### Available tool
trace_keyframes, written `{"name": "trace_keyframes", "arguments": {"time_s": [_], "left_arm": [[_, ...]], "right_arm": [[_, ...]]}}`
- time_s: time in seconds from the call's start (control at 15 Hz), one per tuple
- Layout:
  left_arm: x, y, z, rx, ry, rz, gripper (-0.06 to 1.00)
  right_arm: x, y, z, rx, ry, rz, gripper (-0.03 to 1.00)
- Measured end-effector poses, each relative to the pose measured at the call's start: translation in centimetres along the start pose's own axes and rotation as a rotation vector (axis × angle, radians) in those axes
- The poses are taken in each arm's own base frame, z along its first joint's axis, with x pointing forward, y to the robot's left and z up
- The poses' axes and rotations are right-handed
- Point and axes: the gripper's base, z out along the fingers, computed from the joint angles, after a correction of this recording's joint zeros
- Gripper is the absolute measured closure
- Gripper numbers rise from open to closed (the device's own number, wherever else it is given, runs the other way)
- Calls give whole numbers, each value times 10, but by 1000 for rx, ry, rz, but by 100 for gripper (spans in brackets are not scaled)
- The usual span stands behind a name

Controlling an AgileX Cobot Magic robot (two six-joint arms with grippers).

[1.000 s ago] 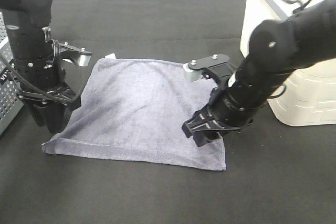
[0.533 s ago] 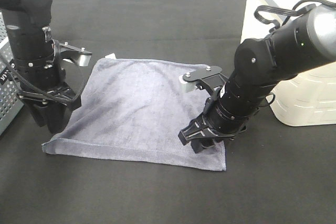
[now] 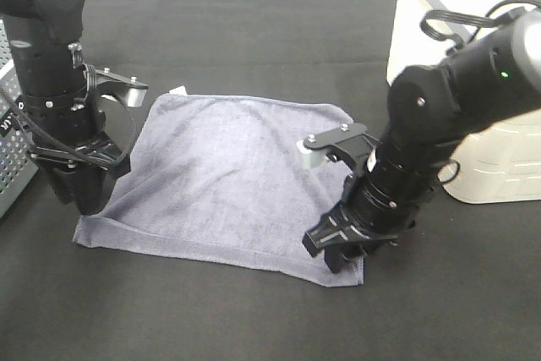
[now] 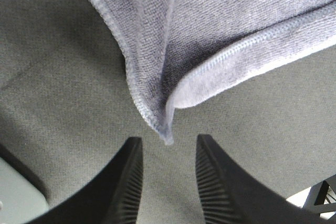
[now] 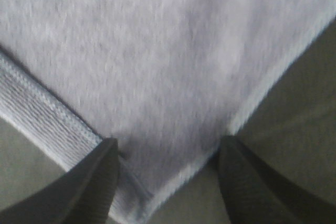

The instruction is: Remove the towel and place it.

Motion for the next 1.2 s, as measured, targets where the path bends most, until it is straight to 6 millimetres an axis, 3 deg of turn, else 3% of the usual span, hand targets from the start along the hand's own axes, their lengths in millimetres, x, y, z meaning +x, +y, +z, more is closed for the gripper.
{"name": "trace_keyframes", "arguments": {"time_s": [0.33, 0.47, 0.67, 0.87, 1.0, 1.2], "left_arm": [[1, 0, 0, 4, 15, 0, 61], [2, -1, -3, 3, 6, -5, 61], [8, -5, -25, 25, -62, -40, 61], [12, -6, -44, 9, -122, -86, 61], [3, -3, -40, -7, -181, -121, 61], [3, -1, -19, -5, -53, -36, 61]], "right_arm": [[38, 4, -15, -29, 93, 25, 40], [40, 7, -30, -44, 56, 36, 40], [39, 9, -55, -52, -38, 34, 40], [39, 11, -63, -63, -70, 43, 40], [39, 11, -63, -64, -70, 44, 40], [40, 11, -64, -65, -65, 44, 40]]}}
